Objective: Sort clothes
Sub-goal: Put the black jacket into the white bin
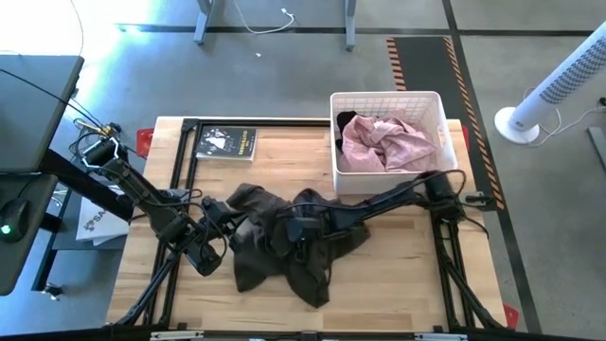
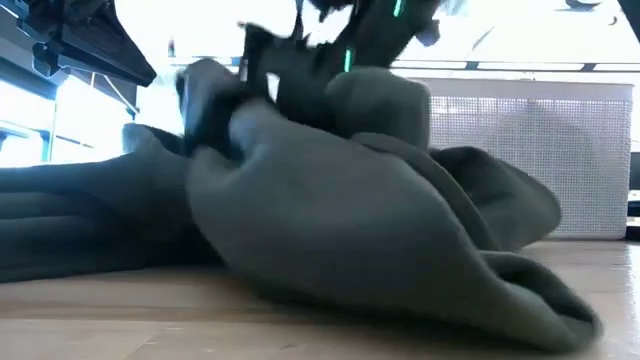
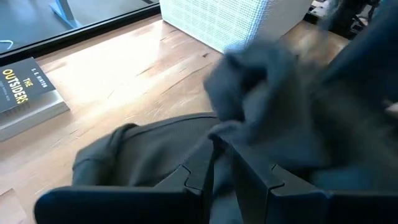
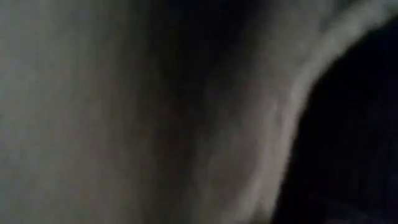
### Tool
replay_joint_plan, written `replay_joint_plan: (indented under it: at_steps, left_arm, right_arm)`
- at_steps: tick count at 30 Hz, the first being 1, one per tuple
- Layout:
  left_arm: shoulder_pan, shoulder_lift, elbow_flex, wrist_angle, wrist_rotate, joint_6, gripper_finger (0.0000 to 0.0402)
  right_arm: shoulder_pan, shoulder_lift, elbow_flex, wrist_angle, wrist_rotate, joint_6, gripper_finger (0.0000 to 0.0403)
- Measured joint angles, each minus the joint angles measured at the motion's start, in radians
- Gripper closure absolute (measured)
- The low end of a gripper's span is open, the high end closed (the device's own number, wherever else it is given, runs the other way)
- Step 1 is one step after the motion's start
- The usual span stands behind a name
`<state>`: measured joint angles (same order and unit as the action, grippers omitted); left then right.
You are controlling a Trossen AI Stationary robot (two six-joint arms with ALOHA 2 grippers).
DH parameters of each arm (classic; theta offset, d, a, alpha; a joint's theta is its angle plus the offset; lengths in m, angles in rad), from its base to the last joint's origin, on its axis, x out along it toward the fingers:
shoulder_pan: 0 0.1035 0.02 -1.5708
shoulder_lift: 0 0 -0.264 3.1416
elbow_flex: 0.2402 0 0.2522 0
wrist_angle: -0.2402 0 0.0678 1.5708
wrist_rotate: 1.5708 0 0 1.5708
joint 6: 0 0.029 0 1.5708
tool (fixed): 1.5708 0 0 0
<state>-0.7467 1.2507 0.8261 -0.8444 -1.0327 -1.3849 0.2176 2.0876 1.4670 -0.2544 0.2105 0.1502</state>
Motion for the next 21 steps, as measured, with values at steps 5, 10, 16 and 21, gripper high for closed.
replay_joint_plan:
  at_steps: [5, 10, 16, 21]
  left_arm:
    - [0.000, 0.000, 0.000, 0.003, 0.000, 0.000, 0.0353]
    - [0.000, 0.001, 0.000, 0.005, 0.001, 0.000, 0.0353]
    - [0.000, 0.001, 0.000, 0.008, 0.001, 0.000, 0.0353]
    - [0.000, 0.001, 0.000, 0.009, -0.001, 0.000, 0.0353]
  right_arm:
    - [0.025, -0.198, 0.005, -0.010, 0.075, -0.055, 0.0348]
    - [0.049, -0.388, 0.005, -0.005, 0.180, -0.133, 0.0348]
    - [0.047, -0.588, 0.007, 0.014, 0.338, -0.266, 0.0348]
    - [0.028, -0.746, 0.008, 0.098, 0.531, -0.491, 0.0348]
